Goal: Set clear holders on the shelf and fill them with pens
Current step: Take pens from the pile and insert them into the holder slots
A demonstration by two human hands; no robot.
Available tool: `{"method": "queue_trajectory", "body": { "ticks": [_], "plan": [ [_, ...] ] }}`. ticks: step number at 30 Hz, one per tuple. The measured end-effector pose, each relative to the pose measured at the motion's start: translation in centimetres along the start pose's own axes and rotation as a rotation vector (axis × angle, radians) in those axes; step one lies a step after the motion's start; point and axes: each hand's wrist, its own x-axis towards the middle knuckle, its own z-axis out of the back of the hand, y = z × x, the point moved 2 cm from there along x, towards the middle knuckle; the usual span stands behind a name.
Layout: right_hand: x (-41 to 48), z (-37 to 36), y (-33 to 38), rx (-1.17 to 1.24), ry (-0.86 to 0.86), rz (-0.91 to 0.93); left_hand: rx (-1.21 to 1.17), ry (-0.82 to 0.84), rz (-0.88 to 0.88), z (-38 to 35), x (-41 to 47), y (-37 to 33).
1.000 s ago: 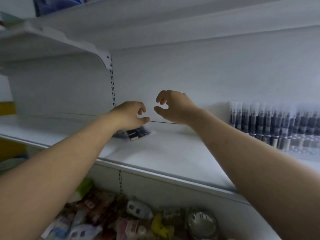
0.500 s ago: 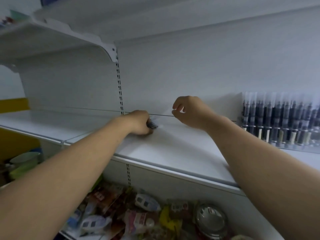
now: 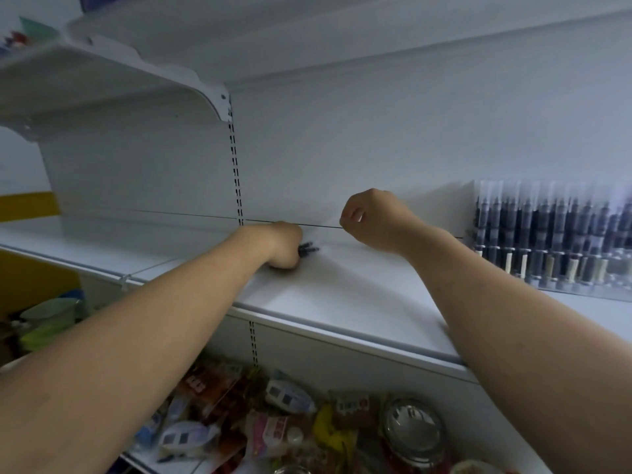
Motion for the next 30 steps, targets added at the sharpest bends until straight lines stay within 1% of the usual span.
{"method": "queue_trajectory", "body": {
  "ticks": [7, 10, 12, 14, 17, 21, 23, 25, 28, 30],
  "plan": [
    [0.0, 0.1, 0.4, 0.011, 0.017, 0.004, 0.095, 0.058, -0.024, -0.7, -0.5, -0.2],
    [-0.2, 0.1, 0.8, -0.011, 0.029, 0.021, 0.028, 0.026, -0.035, -0.4, -0.8, 0.5],
    [-0.4, 0.3, 1.3, -0.038, 0.028, 0.038, -0.078, -0.016, -0.041, 0.3, -1.4, 1.0],
    [-0.5, 1.0, 1.8, -0.042, 0.005, 0.035, -0.245, -0.075, -0.057, 1.0, -2.0, 1.7],
    [-0.4, 2.9, 2.9, -0.045, -0.034, 0.016, -0.451, -0.188, -0.126, 1.8, -3.0, 1.4],
    [-0.5, 6.1, 3.6, -0.059, 0.029, -0.073, -0.793, -0.254, -0.250, 3.1, -4.3, -1.4],
    [-1.2, 8.4, 3.1, -0.048, 0.019, -0.098, -0.880, -0.240, -0.280, 3.9, -4.6, -3.0],
    [-2.4, 11.0, 2.4, -0.052, -0.034, -0.105, -0.933, -0.236, -0.320, 4.7, -5.0, -5.0],
    [-4.8, 15.2, 0.4, -0.082, -0.109, -0.121, -0.998, -0.265, -0.409, 6.3, -4.9, -8.7],
    [-6.6, 18.1, -1.4, -0.123, -0.143, -0.129, -1.086, -0.259, -0.479, 7.5, -4.6, -11.7]
  ]
}}
